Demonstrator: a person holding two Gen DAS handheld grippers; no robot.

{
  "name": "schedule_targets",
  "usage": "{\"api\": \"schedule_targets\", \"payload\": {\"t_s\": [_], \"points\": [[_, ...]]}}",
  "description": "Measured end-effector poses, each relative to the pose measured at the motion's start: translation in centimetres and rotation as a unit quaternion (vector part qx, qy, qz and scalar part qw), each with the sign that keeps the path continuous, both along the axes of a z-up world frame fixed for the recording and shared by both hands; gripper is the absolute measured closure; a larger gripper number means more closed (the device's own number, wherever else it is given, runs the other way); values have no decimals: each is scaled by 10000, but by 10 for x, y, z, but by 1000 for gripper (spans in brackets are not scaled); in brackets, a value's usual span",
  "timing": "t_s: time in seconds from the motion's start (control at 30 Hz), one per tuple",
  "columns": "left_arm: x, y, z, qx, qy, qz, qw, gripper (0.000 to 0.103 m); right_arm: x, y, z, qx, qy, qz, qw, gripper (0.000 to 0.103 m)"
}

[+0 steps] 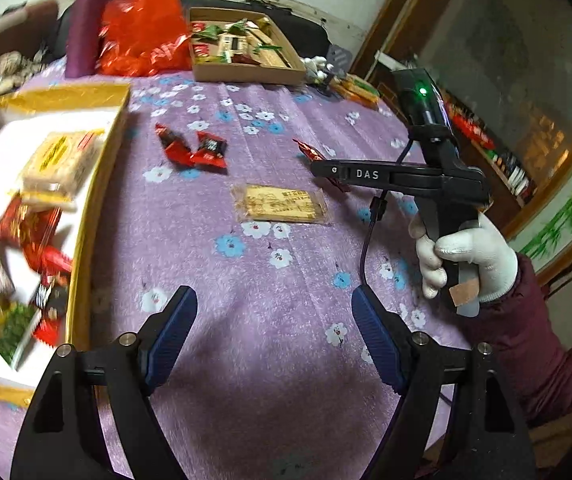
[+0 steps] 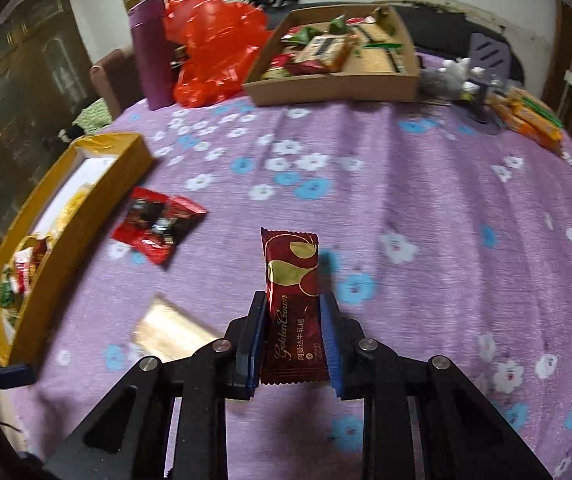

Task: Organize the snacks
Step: 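Grasp the beige biscuit packet with the left gripper while the right gripper holds the candy bar, then carry the biscuit packet and candy bar over the white tray and open both grippers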

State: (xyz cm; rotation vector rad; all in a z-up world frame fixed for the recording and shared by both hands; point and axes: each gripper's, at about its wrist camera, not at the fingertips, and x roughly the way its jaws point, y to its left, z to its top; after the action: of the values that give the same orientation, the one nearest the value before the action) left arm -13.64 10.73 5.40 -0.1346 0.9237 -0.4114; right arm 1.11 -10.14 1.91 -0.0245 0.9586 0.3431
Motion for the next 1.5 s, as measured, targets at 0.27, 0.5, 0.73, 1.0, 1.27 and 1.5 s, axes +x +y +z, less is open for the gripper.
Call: {"api": "schedule_targets", "payload": {"t_s": [0.27,0.5,0.73,1.0,1.27,1.5], "points": [[64,-60,6,769,-333,-901,9924,23,6,-24,-8,560,278,-131,9980,76],[123,-75,-24,1308,-11,-1222,9839,24,15,-46,-9,1051,470,-276,9930,76],[108,-78,-39,878,484,-1624,9816,23,15,-48,-10,1147,504,-297,9917,74],[70,-105,-42,1557,196,-1776,9715,23,14,-46,-10,1080,454,-314,9926,73],[82,-116,-40,1615,-42,-1398,9769,47,12,-44,-10,972,386,-315,9940,75],[75,-88,-35,1219,19,-845,9889,72,7,-37,-8,870,259,-265,9955,76]]}}
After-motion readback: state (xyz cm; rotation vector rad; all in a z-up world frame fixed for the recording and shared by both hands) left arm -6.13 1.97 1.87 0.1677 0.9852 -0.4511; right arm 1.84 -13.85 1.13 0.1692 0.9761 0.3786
